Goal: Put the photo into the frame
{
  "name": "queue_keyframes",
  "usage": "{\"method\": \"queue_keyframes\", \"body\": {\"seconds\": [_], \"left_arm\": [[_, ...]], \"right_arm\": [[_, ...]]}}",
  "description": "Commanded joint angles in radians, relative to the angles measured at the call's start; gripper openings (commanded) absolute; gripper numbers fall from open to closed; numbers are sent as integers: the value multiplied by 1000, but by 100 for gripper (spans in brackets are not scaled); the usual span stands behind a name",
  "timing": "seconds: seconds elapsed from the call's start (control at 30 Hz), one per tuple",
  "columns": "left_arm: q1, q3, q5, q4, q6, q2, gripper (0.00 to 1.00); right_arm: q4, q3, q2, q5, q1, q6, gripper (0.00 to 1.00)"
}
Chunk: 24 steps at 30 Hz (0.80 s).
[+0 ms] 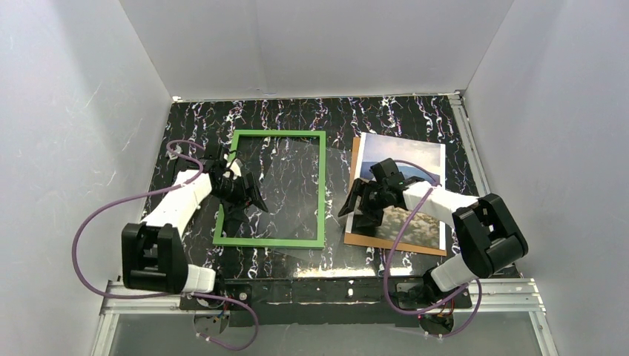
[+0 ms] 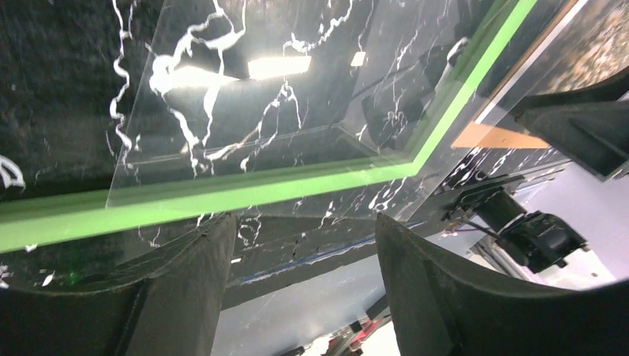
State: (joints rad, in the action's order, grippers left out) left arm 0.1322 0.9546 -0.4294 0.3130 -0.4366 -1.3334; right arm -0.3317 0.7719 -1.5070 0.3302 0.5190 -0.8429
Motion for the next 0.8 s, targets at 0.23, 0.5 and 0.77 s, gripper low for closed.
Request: {"method": "queue_keyframes", "body": {"seconds": [0.23, 0.5, 0.77], "left_arm": [[-101, 38, -50, -67, -26, -256, 66], [-111, 77, -46, -75, -33, -387, 62], [-111, 65, -61, -89, -42, -405, 61]], "right_arm": [[410, -80, -84, 67, 2, -145, 74], [812, -221, -147, 92, 1, -330, 56], [1133, -329, -150, 128, 6, -409, 48]]}}
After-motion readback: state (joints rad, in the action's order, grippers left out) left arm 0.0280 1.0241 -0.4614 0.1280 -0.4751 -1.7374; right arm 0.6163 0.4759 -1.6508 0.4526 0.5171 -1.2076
